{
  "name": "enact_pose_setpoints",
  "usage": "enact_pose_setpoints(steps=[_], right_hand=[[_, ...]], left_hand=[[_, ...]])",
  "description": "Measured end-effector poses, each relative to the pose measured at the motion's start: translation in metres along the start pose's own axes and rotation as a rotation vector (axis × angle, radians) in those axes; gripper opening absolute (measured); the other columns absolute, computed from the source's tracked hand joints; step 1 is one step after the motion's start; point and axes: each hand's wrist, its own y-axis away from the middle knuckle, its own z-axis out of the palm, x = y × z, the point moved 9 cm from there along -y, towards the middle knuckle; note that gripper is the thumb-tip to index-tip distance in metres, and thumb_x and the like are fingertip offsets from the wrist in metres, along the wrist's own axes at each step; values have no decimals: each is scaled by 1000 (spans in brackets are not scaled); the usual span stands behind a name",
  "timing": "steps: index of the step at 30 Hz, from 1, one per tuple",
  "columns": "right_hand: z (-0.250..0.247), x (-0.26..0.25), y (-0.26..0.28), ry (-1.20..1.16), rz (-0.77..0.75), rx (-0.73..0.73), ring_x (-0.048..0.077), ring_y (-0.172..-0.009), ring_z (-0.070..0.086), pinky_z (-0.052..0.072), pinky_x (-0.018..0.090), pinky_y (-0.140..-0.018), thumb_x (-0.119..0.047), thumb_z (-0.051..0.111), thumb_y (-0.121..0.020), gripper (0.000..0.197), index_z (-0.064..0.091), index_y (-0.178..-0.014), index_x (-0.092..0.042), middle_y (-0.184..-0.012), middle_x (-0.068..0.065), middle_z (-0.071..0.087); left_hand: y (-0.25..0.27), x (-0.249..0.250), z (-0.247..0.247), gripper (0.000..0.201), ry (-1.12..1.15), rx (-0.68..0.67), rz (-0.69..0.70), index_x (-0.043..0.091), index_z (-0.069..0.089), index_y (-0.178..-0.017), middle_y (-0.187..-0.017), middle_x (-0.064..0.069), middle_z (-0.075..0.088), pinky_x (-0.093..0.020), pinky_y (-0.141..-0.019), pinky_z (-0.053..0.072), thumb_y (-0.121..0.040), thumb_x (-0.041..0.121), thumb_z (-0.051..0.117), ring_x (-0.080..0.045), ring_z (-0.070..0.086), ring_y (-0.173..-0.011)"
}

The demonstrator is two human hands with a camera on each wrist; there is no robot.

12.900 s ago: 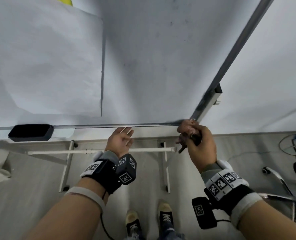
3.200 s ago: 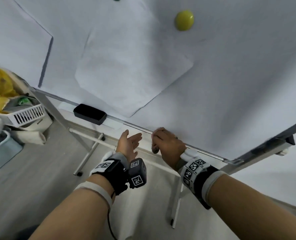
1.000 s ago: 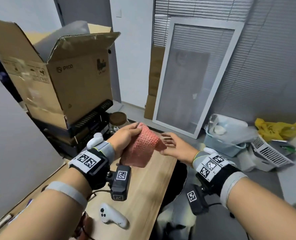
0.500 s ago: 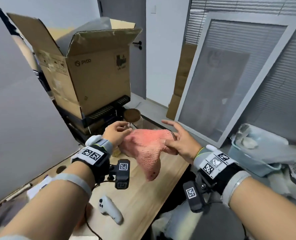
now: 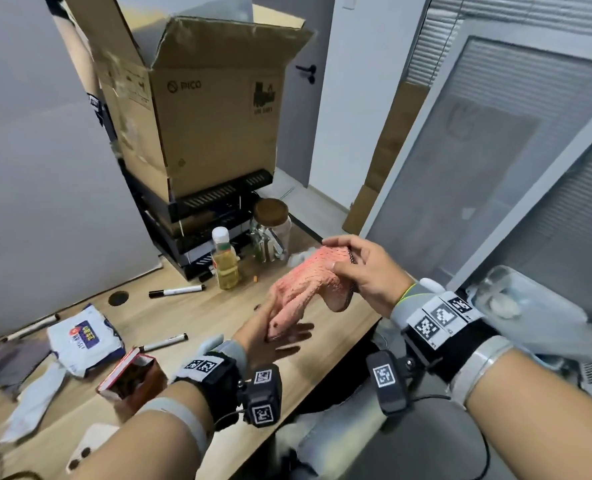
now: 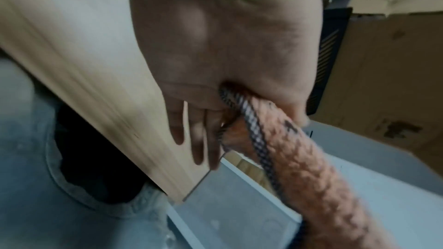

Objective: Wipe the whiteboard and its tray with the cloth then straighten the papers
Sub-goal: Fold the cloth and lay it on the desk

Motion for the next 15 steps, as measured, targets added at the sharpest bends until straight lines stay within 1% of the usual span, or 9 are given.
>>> enact_pose_setpoints(steps=[1,2,4,5,7,8,12,13,15], right_hand=[[-5,2,2,-8,1,21,21,-102,63,51,36,-96,3,73,-79,39,64,-116,-6,-112,16,66],[-10,5,4,-22,4,45,20,-101,63,53,32,-93,3,74,-79,40,63,-116,-6,-110,15,67],[-25,8,9,-34,6,98,17,-95,64,54,24,-84,4,74,-78,41,63,-116,-6,-104,12,68],[-32,11,10,-16,14,118,17,-94,64,53,24,-81,7,72,-81,38,63,-116,-5,-103,11,68],[-48,15,15,62,24,165,17,-94,63,51,27,-80,11,64,-87,32,65,-115,-6,-103,11,69],[-55,18,16,126,20,184,18,-94,63,52,30,-83,10,62,-89,30,67,-112,-9,-103,11,70],[-72,31,20,462,20,233,20,-94,69,55,38,-94,1,67,-87,27,73,-95,-24,-101,5,76],[-74,36,20,542,38,232,20,-95,71,56,39,-95,-3,68,-85,25,74,-93,-26,-100,2,77],[-73,47,19,689,98,218,17,-96,71,56,39,-95,-10,70,-80,25,75,-92,-32,-98,-4,77]], left_hand=[[0,11,1,78,69,23,56,12,71,-113,-110,-13,75,-39,-100,45,-88,75,34,-27,69,-107],[1,21,0,69,136,52,103,8,72,-106,-98,-13,77,-35,-92,50,-90,68,42,-24,72,-94],[1,38,-3,46,150,113,182,5,67,-95,-71,-8,71,-24,-64,53,-94,48,52,-15,66,-66],[0,46,-8,37,119,129,222,6,66,-101,-73,-6,70,-23,-60,51,-96,40,53,-14,64,-66],[1,59,-12,34,48,142,304,4,64,-119,-99,-10,74,-28,-70,54,-96,28,56,-18,68,-84],[2,64,-15,32,24,143,334,3,65,-119,-107,-14,73,-31,-75,55,-96,23,58,-22,68,-91],[15,86,-30,11,-203,277,435,5,69,-97,-91,-15,69,-29,-67,57,-88,11,69,-24,64,-77],[16,91,-33,15,-272,308,449,6,67,-96,-89,-15,67,-30,-68,56,-83,10,74,-26,62,-77],[16,101,-44,36,-363,360,461,8,61,-102,-90,-15,64,-42,-81,55,-74,7,82,-27,61,-82]])
